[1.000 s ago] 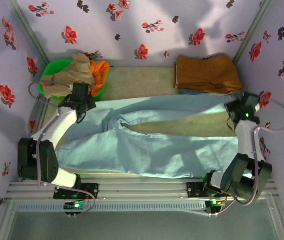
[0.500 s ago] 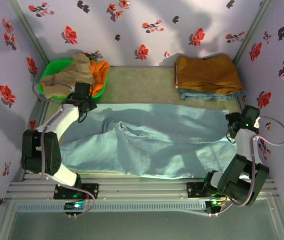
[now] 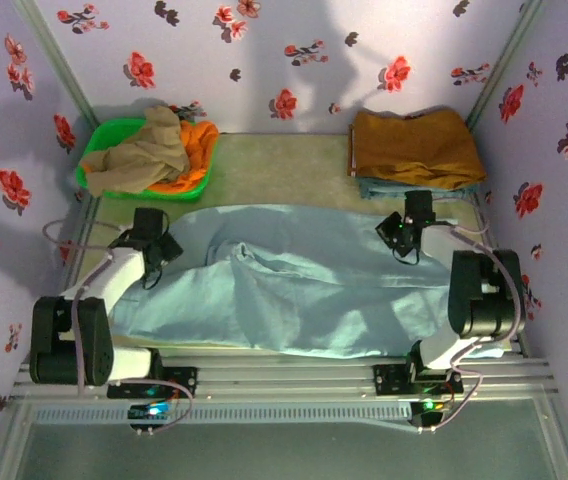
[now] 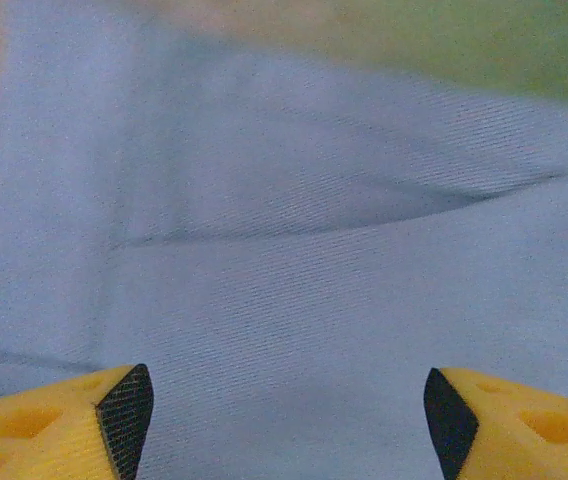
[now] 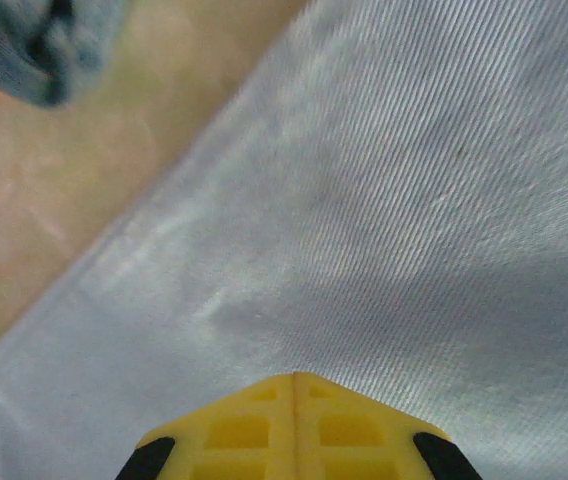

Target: Fold and stack the trousers

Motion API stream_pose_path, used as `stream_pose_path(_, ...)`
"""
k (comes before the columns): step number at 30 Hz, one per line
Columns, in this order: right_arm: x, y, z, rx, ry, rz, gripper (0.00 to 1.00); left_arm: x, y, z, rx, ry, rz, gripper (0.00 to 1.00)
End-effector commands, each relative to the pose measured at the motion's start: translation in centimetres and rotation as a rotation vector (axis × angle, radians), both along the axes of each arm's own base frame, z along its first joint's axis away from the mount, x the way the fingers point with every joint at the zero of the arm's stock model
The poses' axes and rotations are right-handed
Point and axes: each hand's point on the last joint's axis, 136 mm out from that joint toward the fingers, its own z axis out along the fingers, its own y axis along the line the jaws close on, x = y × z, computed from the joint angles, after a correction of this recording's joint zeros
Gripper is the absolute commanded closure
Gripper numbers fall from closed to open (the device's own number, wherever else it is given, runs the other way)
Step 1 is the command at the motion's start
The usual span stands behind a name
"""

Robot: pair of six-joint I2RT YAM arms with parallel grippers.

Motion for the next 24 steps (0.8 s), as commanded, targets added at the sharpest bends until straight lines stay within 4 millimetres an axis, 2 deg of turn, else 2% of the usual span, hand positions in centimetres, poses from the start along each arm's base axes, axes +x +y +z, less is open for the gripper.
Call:
stream_pose_path(1,-0.1,0.9,-1.4,0.037,-0.002,0.033,1.00,0.1,1.7,-0.7,-0.075,-0.041,0.135,0.19)
stream_pose_path(4,-0.7,1.2,-2.3,0.043,0.011,0.055,1.00,0.9,2.9,0.6,-0.072,-0.089,0.154,0.15)
stream_pose_path(7,-0.8,1.4,-2.0,0.051,-0.002,0.071,1.00,2.2,4.4,2.9,-0.052,-0.134,0.154,0.12)
stream_pose_path(9,-0.5,1.5,-1.7,0.054,-0.011,0.078,1.00,2.3,6.2,4.1,-0.040,-0.132,0.192,0.07)
stream_pose_path(11,-0.3,1.6,-1.5,0.056,-0.020,0.081,1.00,2.2,7.9,4.2,-0.054,-0.120,0.244,0.05)
stream_pose_path(12,-0.1,1.7,-1.3,0.062,-0.028,0.078,1.00,2.2,8.5,3.9,-0.064,-0.105,0.264,0.04)
stream_pose_path(15,0.3,2.1,-1.3,0.089,-0.041,0.080,1.00,3.1,8.7,2.1,-0.097,-0.037,0.249,0.03)
stream_pose_path(18,0.6,2.4,-1.2,0.118,-0.055,0.080,0.99,4.4,7.8,-0.4,-0.147,0.016,0.182,0.04)
stream_pose_path(22,0.9,3.0,-0.5,0.160,-0.082,0.084,0.92,3.5,8.8,-2.6,-0.097,0.096,0.216,0.08)
stream_pose_path(24,0.9,3.1,-0.3,0.164,-0.091,0.086,0.91,3.1,9.3,-3.0,-0.077,0.116,0.237,0.15)
